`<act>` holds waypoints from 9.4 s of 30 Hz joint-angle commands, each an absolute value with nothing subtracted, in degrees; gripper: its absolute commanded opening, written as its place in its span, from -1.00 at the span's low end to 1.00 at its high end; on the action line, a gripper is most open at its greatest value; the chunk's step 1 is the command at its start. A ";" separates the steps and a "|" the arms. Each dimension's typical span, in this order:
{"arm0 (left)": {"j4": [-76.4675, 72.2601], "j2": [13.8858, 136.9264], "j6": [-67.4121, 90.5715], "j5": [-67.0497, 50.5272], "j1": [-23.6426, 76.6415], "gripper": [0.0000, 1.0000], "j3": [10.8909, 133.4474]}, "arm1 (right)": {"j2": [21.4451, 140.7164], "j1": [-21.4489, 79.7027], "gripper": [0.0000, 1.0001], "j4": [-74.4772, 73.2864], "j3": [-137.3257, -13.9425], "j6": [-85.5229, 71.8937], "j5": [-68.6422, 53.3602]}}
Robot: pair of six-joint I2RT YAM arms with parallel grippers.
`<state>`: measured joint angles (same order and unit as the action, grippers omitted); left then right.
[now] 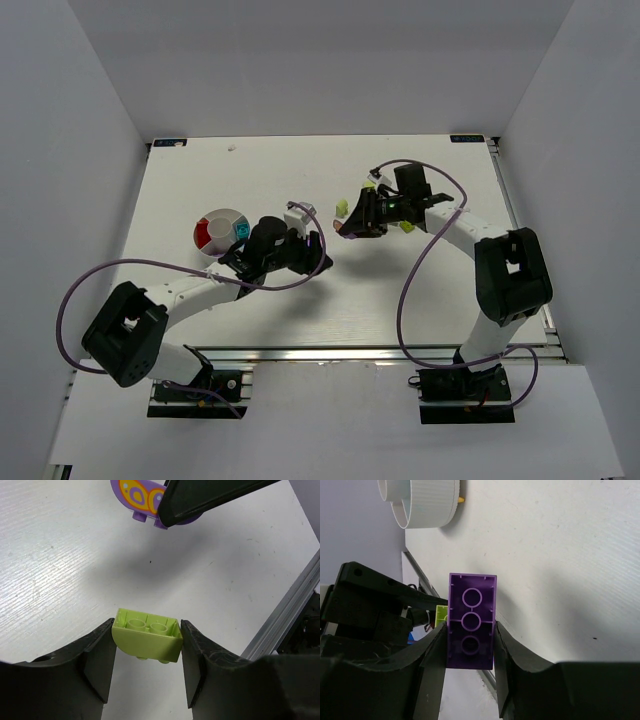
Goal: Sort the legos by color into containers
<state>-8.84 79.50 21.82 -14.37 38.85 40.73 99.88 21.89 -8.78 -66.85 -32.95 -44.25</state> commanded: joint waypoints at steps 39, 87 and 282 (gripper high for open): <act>37.53 65.12 32.69 11.34 36.65 -0.12 87.08 | 118.73 47.89 -1.00 -31.38 -107.28 3.35 -40.69; 35.07 56.25 33.40 18.46 36.65 -0.12 84.81 | 127.70 54.32 -1.00 -19.43 -121.29 -18.19 -27.33; 52.38 107.06 17.84 7.91 5.27 0.14 94.31 | 83.50 5.71 -0.39 -6.77 -66.53 16.26 -49.13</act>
